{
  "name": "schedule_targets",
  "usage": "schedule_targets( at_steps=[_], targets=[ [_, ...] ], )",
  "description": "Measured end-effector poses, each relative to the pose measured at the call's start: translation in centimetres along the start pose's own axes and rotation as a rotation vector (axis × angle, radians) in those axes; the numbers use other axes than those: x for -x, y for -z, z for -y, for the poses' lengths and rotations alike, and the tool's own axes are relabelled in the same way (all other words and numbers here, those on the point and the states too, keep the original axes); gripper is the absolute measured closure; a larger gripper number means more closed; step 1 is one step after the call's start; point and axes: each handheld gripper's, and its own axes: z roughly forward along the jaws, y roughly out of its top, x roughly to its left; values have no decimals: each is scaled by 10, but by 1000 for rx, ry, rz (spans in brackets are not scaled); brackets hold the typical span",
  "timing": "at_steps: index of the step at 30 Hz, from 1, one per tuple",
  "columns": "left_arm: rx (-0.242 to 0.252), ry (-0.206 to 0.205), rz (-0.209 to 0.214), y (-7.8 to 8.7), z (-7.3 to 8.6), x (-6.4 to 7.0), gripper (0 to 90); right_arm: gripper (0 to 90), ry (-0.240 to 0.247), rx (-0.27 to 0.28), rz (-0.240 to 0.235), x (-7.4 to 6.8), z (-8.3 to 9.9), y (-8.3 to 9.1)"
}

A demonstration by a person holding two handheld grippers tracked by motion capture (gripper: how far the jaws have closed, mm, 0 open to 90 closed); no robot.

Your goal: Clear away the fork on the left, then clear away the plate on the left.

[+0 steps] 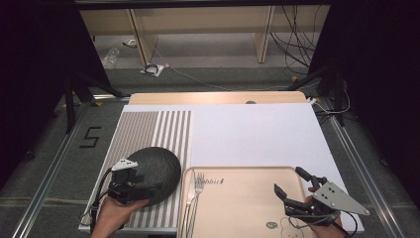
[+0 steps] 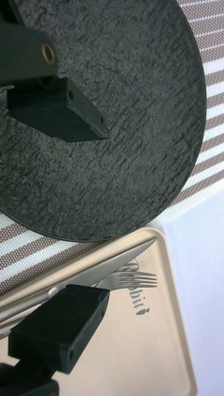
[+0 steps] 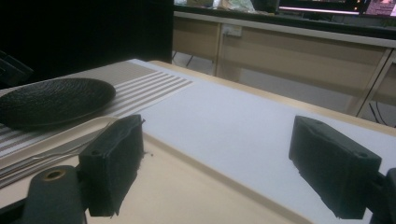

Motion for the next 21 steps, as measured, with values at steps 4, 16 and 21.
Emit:
schedule_targets(
  at_steps=[4, 16, 21],
  targets=[
    [1, 18, -12, 2, 2, -3, 191, 186, 0, -2, -1, 0, 0, 0],
    [10, 108, -31, 7, 11, -17, 191, 186, 4, -3, -1, -1, 0, 0],
    [18, 139, -44, 10, 14, -21, 191, 186, 3, -3, -4, -1, 0, -1]
  ],
)
